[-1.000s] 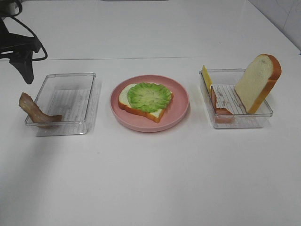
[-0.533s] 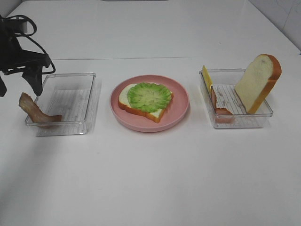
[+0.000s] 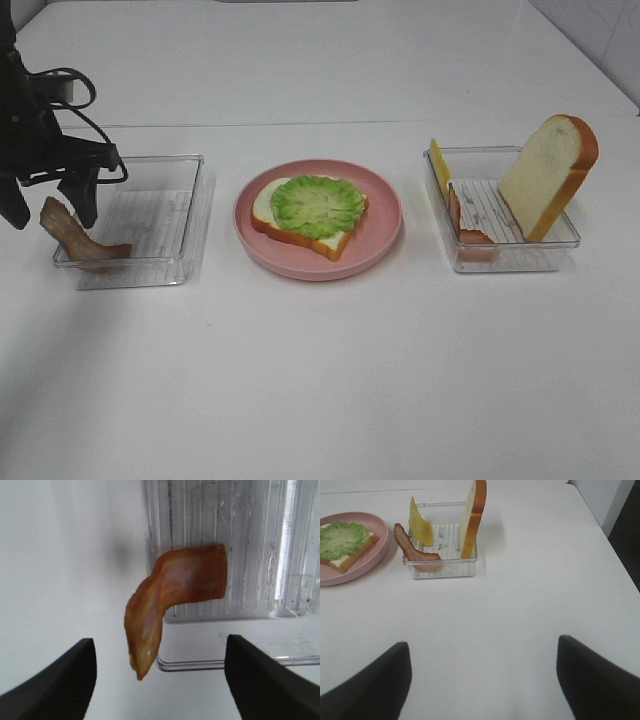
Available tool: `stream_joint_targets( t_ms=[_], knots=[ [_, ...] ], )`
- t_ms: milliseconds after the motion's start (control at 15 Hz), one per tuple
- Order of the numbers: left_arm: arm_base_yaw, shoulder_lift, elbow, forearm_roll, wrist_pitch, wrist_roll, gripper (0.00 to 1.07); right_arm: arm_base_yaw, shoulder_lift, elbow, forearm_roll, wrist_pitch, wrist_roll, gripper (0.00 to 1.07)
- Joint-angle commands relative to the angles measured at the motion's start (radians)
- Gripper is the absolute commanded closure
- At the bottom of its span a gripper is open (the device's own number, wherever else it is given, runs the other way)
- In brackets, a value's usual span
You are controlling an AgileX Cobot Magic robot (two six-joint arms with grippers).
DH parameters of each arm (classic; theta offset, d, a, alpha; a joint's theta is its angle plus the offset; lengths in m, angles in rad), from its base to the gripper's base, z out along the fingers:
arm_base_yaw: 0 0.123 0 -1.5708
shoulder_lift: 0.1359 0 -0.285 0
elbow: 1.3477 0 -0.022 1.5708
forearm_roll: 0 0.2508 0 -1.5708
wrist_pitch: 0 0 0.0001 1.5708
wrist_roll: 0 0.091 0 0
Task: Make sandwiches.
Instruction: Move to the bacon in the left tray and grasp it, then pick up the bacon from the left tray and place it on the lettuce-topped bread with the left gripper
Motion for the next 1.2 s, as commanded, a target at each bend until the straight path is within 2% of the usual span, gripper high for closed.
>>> stream_joint_targets(
  t_ms=[67, 267, 467, 600, 800, 1200],
  knots=[
    [-0.002, 0.004, 0.007, -0.001, -0.022, -0.010, 0.46, -0.007, -0.006, 0.001, 0.003, -0.013, -0.009, 0.31],
    [-0.002, 0.004, 0.007, -0.001, -0.029, -0.009, 0.65, -0.007, -0.006, 0.001, 0.003, -0.013, -0.009, 0.31],
    [-0.002, 0.004, 0.007, -0.011, -0.028, -0.009, 0.71, -0.007, -0.006, 0.001, 0.003, -0.013, -0.009, 0.31],
    [-0.002, 0.004, 0.007, -0.012, -0.026, -0.007, 0.88, -0.007, -0.006, 0.001, 0.003, -0.013, -0.009, 0.31],
    [-0.002, 0.004, 0.007, -0.012, -0.026, -0.004, 1.05, -0.007, -0.006, 0.001, 0.003, -0.013, -0.009, 0.31],
    [-0.002, -0.039, 0.004, -0.045, -0.035, 0.022, 1.07, -0.007, -0.006, 0.001, 0.003, -0.013, -0.009, 0.31]
  ],
)
